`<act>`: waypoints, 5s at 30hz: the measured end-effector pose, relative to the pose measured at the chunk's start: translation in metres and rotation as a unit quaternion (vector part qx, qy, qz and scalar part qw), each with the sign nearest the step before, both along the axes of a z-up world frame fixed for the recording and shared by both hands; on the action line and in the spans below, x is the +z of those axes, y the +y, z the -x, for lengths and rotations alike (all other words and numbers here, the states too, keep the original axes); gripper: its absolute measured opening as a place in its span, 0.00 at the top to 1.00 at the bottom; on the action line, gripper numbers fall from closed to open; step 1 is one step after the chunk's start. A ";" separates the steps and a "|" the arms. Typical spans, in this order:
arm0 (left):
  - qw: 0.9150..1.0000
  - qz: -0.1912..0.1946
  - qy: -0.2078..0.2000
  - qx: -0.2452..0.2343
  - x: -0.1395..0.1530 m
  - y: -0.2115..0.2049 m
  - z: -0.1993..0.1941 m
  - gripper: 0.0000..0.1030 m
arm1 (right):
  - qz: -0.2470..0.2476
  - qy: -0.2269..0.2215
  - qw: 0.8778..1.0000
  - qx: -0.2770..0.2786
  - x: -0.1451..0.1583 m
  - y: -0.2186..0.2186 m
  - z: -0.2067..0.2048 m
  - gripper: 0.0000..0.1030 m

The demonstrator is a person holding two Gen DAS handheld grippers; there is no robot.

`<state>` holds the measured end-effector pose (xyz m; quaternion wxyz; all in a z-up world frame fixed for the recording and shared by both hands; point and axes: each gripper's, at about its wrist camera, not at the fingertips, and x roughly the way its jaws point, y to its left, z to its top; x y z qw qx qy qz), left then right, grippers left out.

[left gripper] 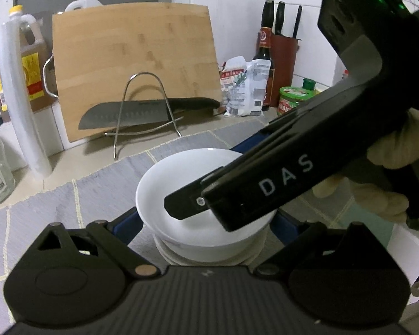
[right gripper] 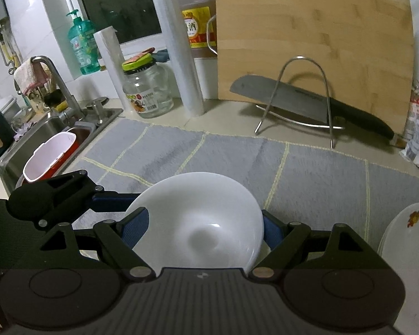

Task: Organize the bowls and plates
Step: 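Lower the held bowl into the nested white bowls with the right gripper, then grasp the stacked bowls with the left gripper while the right gripper grips the other side, then carry the bowl stack with both grippers toward the plate stack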

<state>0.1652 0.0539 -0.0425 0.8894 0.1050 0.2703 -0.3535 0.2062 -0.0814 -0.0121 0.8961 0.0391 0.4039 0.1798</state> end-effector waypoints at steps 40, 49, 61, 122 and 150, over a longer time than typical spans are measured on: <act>0.999 -0.006 0.037 0.003 -0.016 0.016 -0.007 0.04 | -0.004 -0.003 1.000 0.004 -0.009 -0.015 0.010 0.00; 0.998 -0.026 0.052 -0.003 -0.024 0.032 -0.001 0.04 | 0.022 -0.010 0.999 0.038 -0.007 -0.025 0.033 0.00; 0.995 -0.065 0.070 -0.018 -0.042 0.031 -0.007 0.04 | 0.093 0.028 0.993 0.066 -0.046 -0.025 0.047 0.00; 0.966 -0.067 0.056 -0.244 -0.049 0.007 -0.057 0.11 | 0.128 0.000 0.965 0.229 -0.070 -0.022 0.007 0.01; 0.945 -0.103 0.061 -0.303 -0.038 0.001 -0.069 0.20 | 0.086 -0.008 0.954 0.286 -0.061 -0.030 0.006 0.12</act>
